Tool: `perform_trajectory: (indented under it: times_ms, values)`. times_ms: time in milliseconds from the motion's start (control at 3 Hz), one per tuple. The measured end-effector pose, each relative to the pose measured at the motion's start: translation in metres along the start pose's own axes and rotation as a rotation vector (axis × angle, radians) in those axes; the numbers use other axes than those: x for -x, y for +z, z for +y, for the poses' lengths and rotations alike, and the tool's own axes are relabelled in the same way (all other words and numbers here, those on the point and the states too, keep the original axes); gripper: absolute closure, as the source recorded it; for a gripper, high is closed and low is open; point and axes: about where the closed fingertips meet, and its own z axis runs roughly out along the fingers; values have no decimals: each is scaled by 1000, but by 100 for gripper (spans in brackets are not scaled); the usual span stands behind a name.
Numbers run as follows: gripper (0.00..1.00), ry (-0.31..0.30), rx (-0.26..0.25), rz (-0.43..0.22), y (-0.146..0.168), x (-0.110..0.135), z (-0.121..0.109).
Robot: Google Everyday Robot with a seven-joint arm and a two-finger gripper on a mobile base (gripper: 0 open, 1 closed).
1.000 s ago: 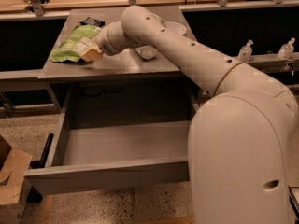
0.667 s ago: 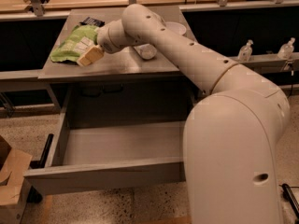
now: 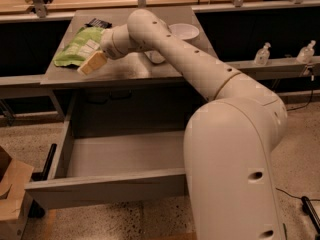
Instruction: Place green rice chip bag into top drawer
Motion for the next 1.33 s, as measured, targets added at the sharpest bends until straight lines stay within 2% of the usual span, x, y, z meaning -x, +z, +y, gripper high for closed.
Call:
perform_trajectory:
  times_ms: [667,1000,1333]
  values:
    - [0,78,36,-105,39,1,-13]
    - [18,98,57,-118,49,-1,-10]
    - [42,101,61,-120,52,0,-9]
